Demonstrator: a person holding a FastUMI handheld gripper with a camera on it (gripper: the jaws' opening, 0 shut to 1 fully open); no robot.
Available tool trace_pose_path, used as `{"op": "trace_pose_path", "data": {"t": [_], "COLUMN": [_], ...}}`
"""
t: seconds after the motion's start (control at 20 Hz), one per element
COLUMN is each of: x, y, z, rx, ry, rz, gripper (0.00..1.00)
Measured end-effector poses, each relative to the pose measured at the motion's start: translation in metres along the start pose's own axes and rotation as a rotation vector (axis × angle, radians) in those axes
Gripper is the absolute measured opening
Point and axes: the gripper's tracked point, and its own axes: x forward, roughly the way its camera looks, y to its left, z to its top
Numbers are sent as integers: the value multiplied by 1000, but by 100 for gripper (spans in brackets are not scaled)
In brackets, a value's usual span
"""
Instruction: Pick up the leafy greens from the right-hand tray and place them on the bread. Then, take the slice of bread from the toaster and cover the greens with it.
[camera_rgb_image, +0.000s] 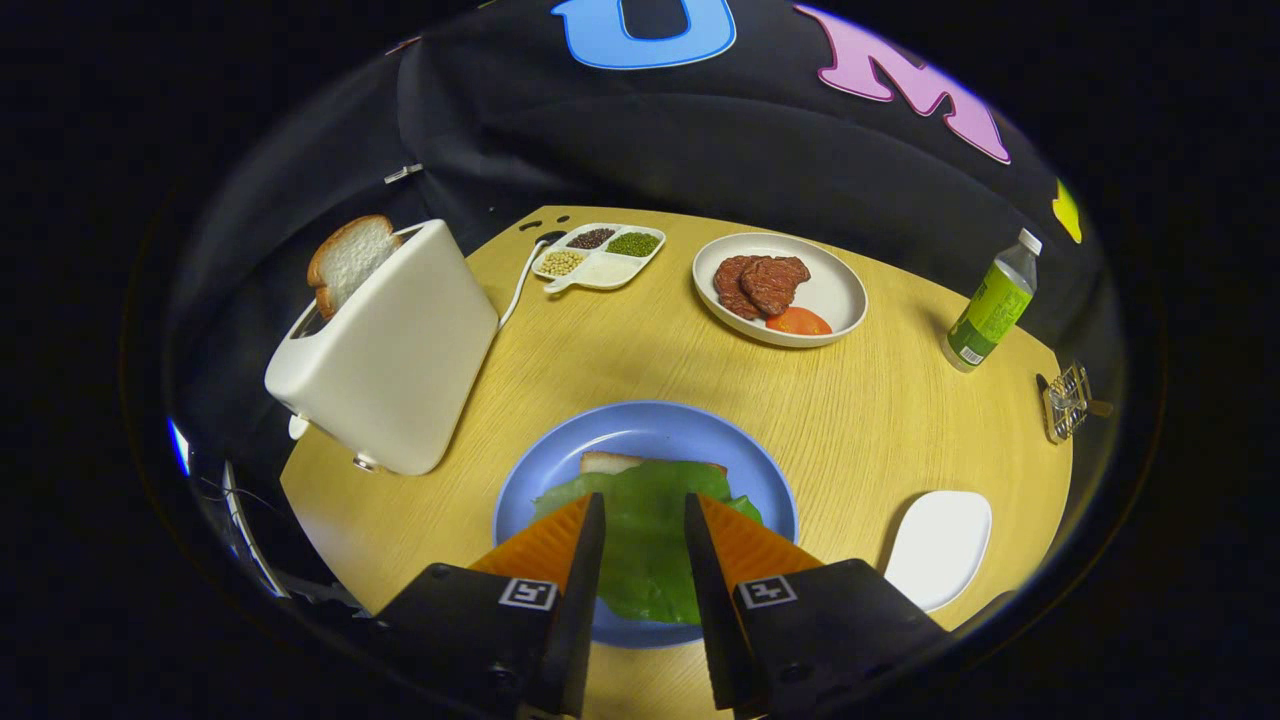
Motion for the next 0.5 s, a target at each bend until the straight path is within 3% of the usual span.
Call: {"op": "trace_pose_path", "data": {"t": [0.1, 0.25, 0.3, 0.5], "x": [-1, -11, -17, -39], "y": [1, 6, 7, 26], "z": [3, 18, 28, 65], "rx": [-2, 3, 3, 28], "ry": [-9, -57, -82, -162], "rz": [0, 10, 16, 49], "gripper": [58, 86, 100, 100]}}
